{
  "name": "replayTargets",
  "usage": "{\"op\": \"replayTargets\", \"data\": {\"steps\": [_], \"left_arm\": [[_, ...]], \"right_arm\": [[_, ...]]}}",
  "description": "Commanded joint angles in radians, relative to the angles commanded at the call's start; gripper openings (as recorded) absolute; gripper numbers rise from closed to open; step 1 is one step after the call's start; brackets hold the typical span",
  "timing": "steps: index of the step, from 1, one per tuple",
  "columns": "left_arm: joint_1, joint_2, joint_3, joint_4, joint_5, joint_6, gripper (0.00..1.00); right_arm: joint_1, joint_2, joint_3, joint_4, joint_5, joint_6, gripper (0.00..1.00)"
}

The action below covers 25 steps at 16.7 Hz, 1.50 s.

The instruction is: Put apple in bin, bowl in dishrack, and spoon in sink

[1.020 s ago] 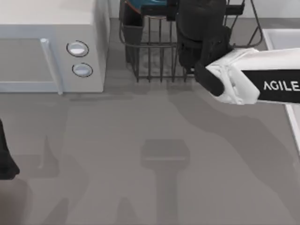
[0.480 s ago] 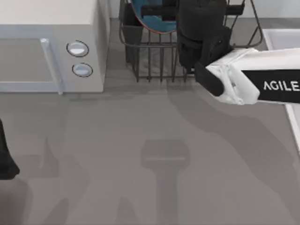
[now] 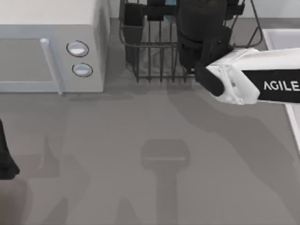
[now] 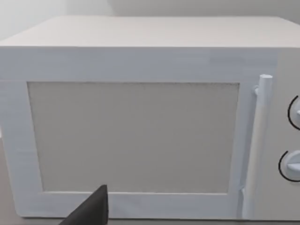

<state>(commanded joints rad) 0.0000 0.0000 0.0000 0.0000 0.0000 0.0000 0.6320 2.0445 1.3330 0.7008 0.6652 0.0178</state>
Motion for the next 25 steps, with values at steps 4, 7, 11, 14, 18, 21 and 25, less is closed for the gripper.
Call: {"op": "replayTargets", "data": {"steps": [4,7,11,14,18,21,25], "left_arm": [[0.000,0.000,0.000,0.000,0.000,0.000,1.00],[0.000,0.000,0.000,0.000,0.000,0.000,1.00],[0.000,0.000,0.000,0.000,0.000,0.000,1.00],[0.000,0.000,0.000,0.000,0.000,0.000,1.00],[0.000,0.000,0.000,0.000,0.000,0.000,1.00],[0.000,0.000,0.000,0.000,0.000,0.000,1.00],[0.000,0.000,0.000,0.000,0.000,0.000,1.00]], "right_arm": [[0.000,0.000,0.000,0.000,0.000,0.000,1.00],[0.002,0.000,0.000,0.000,0.000,0.000,1.00],[-0.036,-0.096,-0.090,-0.017,-0.078,0.007,1.00],[-0.103,-0.271,-0.254,-0.060,-0.190,0.014,1.00],[-0.222,-0.620,-0.557,-0.168,-0.360,0.016,1.00],[-0.322,-0.959,-0.802,-0.285,-0.479,0.007,1.00],[-0.449,-1.438,-1.077,-0.454,-0.594,-0.008,1.00]]}}
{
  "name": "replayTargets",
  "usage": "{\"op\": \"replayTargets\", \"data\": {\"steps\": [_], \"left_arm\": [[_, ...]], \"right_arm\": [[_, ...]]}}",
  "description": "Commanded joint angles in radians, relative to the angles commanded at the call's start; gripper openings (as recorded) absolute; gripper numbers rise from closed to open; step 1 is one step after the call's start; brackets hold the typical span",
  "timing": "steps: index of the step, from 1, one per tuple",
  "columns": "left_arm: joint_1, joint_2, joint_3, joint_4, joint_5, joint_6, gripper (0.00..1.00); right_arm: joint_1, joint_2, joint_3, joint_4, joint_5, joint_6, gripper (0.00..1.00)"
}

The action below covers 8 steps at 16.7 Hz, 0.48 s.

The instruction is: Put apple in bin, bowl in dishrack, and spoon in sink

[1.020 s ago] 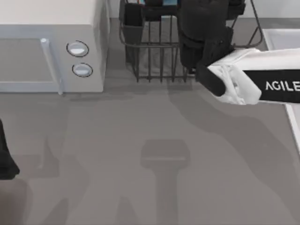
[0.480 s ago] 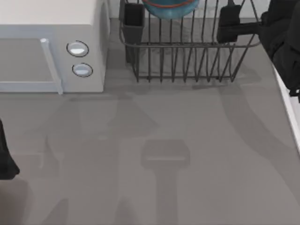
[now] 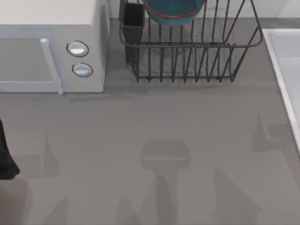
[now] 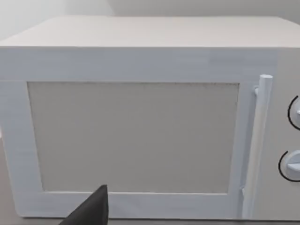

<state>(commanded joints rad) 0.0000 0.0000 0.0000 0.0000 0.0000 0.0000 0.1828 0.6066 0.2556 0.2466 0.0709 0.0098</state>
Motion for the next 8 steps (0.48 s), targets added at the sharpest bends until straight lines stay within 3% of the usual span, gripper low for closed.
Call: {"op": "replayTargets", "data": {"steps": [4,8], "left_arm": [[0.000,0.000,0.000,0.000,0.000,0.000,1.00],[0.000,0.000,0.000,0.000,0.000,0.000,1.00]], "right_arm": [[-0.103,-0.365,-0.165,-0.141,-0.055,-0.009,1.00],[-0.169,-0.566,-0.243,-0.229,-0.071,-0.010,1.00]]}}
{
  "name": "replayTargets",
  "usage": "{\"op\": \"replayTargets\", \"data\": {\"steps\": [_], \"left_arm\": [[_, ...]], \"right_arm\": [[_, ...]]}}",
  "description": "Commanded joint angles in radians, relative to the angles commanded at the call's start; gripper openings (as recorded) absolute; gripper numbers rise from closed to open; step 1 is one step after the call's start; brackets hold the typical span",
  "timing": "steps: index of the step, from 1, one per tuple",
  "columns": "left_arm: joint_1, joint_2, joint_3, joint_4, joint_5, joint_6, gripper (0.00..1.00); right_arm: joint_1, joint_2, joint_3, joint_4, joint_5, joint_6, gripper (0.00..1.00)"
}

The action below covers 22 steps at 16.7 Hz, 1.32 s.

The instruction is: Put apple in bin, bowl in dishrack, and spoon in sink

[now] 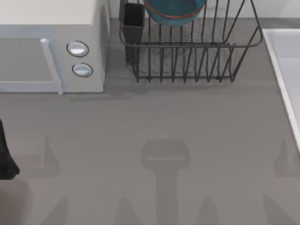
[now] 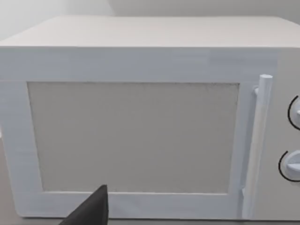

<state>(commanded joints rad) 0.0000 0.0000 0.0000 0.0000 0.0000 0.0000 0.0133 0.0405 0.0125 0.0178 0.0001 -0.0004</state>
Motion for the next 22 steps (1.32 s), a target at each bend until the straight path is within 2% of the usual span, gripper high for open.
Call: {"op": "replayTargets", "data": {"steps": [8,12,16,22], "left_arm": [[0.000,0.000,0.000,0.000,0.000,0.000,1.00],[0.000,0.000,0.000,0.000,0.000,0.000,1.00],[0.000,0.000,0.000,0.000,0.000,0.000,1.00],[0.000,0.000,0.000,0.000,0.000,0.000,1.00]], "right_arm": [[-0.010,-0.036,-0.009,-0.017,0.001,0.000,1.00],[-0.035,0.067,0.069,-0.102,-0.001,-0.107,1.00],[-0.091,0.315,0.231,-0.286,-0.002,-0.384,1.00],[-0.194,0.808,0.515,-0.647,0.005,-1.004,1.00]]}}
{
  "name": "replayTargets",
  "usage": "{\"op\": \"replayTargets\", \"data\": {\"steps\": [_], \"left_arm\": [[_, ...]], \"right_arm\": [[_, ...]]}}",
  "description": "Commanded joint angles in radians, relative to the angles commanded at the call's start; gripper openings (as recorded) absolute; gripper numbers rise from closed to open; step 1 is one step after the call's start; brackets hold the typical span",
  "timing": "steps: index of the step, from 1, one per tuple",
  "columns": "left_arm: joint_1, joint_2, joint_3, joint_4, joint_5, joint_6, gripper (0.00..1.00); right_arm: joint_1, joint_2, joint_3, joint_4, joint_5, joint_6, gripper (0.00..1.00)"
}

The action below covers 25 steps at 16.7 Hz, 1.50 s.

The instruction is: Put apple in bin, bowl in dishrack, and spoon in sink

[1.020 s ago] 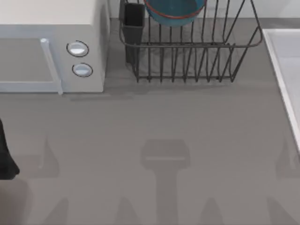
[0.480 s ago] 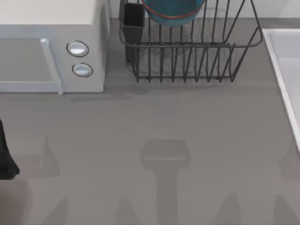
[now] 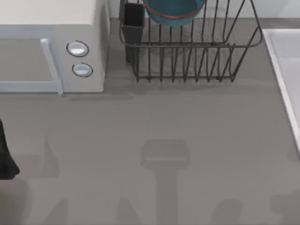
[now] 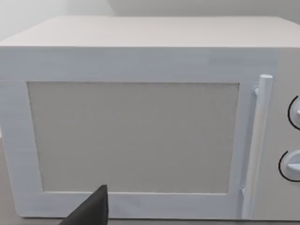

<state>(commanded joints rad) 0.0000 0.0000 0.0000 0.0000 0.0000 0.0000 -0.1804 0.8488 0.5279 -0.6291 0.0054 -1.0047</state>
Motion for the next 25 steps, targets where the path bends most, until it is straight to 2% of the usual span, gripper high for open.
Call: {"op": "replayTargets", "data": {"steps": [6,10,18,21,25], "left_arm": [[0.000,0.000,0.000,0.000,0.000,0.000,1.00],[0.000,0.000,0.000,0.000,0.000,0.000,1.00],[0.000,0.000,0.000,0.000,0.000,0.000,1.00],[0.000,0.000,0.000,0.000,0.000,0.000,1.00],[0.000,0.000,0.000,0.000,0.000,0.000,1.00]], "right_arm": [[-0.087,0.397,0.251,-0.300,0.001,-0.471,1.00],[-0.121,0.545,0.357,-0.409,-0.008,-0.655,1.00],[-0.123,0.578,0.364,-0.412,-0.010,-0.683,1.00],[-0.123,0.625,0.309,-0.311,-0.010,-0.680,1.00],[-0.121,0.726,0.197,-0.087,-0.010,-0.677,1.00]]}}
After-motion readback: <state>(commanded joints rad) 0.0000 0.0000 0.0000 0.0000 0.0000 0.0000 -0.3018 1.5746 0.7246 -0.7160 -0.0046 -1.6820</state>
